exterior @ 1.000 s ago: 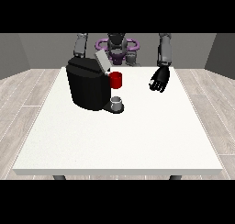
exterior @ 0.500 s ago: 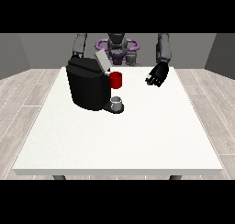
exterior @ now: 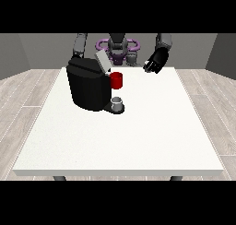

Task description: Insert the coffee pod into the coffee machine and close the lid

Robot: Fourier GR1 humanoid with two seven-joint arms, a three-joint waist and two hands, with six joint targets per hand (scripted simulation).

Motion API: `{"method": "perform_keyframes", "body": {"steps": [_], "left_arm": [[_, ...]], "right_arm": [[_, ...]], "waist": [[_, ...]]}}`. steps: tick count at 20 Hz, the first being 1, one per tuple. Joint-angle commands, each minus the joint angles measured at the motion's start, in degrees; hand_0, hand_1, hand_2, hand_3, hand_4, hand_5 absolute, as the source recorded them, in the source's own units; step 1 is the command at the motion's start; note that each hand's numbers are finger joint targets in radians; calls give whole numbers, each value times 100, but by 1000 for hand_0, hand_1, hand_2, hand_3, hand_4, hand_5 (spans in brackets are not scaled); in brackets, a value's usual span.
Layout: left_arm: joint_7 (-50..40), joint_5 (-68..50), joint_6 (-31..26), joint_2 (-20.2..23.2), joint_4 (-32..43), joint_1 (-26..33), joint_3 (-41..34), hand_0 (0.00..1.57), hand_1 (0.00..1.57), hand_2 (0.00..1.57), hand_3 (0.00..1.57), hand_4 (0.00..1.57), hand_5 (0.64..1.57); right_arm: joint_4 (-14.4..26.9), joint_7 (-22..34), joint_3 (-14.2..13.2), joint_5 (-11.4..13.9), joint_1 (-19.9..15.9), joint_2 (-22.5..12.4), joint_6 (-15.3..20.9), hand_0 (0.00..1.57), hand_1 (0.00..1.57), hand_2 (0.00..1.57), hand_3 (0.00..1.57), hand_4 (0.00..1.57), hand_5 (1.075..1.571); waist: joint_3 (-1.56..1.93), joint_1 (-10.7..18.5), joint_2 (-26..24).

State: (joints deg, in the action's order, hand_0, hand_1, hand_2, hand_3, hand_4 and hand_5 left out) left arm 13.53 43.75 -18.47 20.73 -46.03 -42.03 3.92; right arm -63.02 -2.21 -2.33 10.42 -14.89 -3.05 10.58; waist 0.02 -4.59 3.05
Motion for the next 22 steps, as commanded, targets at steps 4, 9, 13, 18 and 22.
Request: {"method": "perform_keyframes", "body": {"steps": [4, 9, 13, 18, 22], "left_arm": [[-452, -43, -615, -156, -340, -646, -107, 1403, 1403, 1396, 1341, 598, 1571], [-875, -143, -433, -156, -72, -1211, -542, 1416, 1416, 1421, 1378, 537, 1571], [-973, -365, -675, 77, 141, -1661, -914, 1221, 1221, 1266, 1292, 509, 1571], [-1308, -397, -799, 216, 222, -2368, -1085, 1256, 1256, 1287, 1265, 488, 1571], [-1269, -293, -755, 414, 413, -2456, -1108, 1203, 1203, 1267, 1262, 487, 1571]], "right_arm": [[195, -70, 25, 119, -250, 7, 87, 0, 0, 0, 0, 0, 1571], [-237, -85, 362, 56, -6, 188, -248, 0, 0, 0, 0, 0, 1571], [-544, -41, 367, -1, -396, 145, -199, 0, 0, 0, 0, 0, 1571], [-629, -212, 461, 33, -499, 298, -11, 0, 0, 0, 0, 0, 1571], [-1011, -41, 544, 36, -460, 298, -25, 0, 0, 0, 0, 0, 1571]], "waist": [[0, -27, -45], [0, -723, 113], [-1, -833, 340], [0, -1069, 609], [0, -1322, 680]]}}
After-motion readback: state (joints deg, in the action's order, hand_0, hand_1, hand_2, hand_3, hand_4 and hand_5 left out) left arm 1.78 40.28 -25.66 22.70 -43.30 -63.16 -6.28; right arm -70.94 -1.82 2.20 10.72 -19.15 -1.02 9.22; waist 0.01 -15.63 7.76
